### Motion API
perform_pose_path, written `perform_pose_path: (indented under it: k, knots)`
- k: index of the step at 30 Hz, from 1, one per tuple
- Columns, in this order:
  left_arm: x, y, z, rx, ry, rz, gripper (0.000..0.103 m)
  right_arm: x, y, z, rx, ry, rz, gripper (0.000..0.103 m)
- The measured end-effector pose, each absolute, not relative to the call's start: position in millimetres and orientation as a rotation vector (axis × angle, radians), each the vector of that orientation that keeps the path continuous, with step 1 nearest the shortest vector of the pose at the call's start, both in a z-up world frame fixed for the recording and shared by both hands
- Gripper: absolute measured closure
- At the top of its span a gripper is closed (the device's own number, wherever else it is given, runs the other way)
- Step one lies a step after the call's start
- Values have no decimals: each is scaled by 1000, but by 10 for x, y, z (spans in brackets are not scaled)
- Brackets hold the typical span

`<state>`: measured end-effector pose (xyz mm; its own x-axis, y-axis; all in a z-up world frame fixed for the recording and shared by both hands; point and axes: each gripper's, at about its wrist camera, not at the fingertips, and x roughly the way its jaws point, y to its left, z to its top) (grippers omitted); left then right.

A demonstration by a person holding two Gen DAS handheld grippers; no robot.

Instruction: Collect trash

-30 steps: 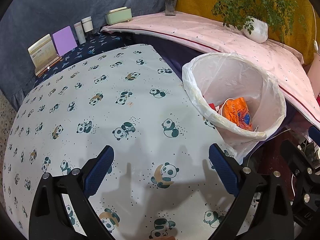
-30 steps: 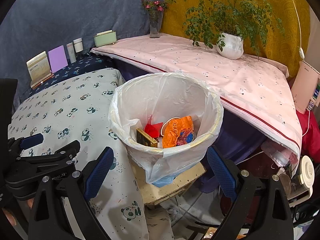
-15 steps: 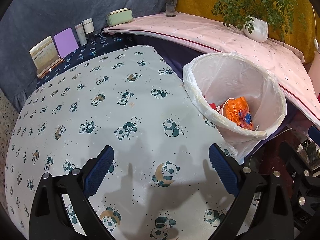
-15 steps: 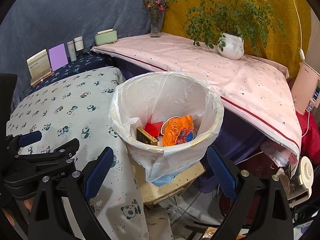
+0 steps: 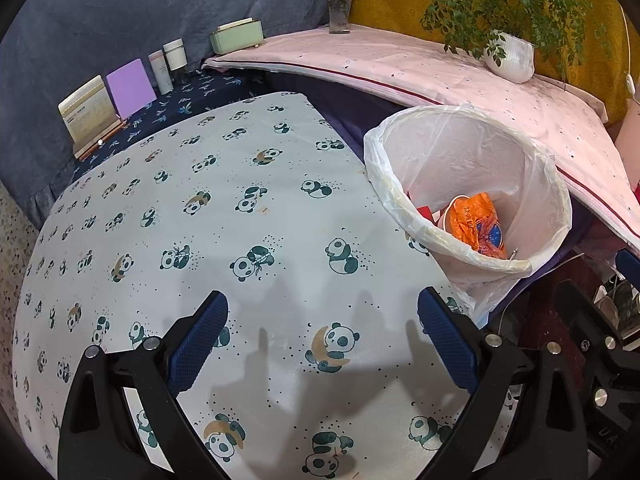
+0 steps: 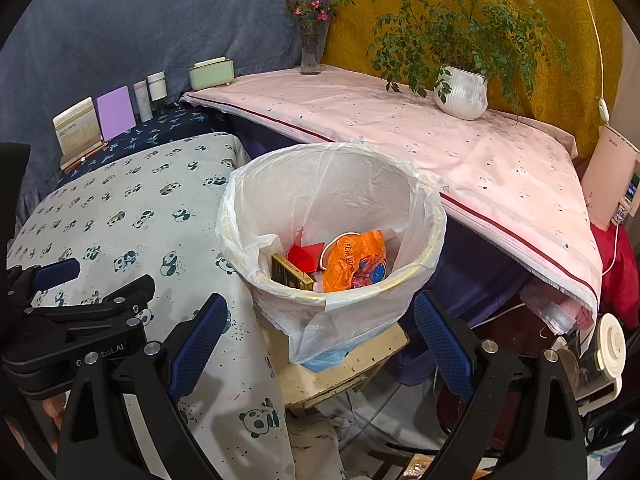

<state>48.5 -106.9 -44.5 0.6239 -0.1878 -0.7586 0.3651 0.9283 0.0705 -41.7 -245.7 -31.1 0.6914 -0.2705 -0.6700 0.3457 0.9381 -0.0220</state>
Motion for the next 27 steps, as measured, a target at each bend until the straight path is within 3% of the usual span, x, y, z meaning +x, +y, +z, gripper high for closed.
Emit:
perform_pose_path:
  k: [27]
  knots:
    - [484,-1055,-442,221,839,-333,12,-463,-2502,-354,116,731,-352,12]
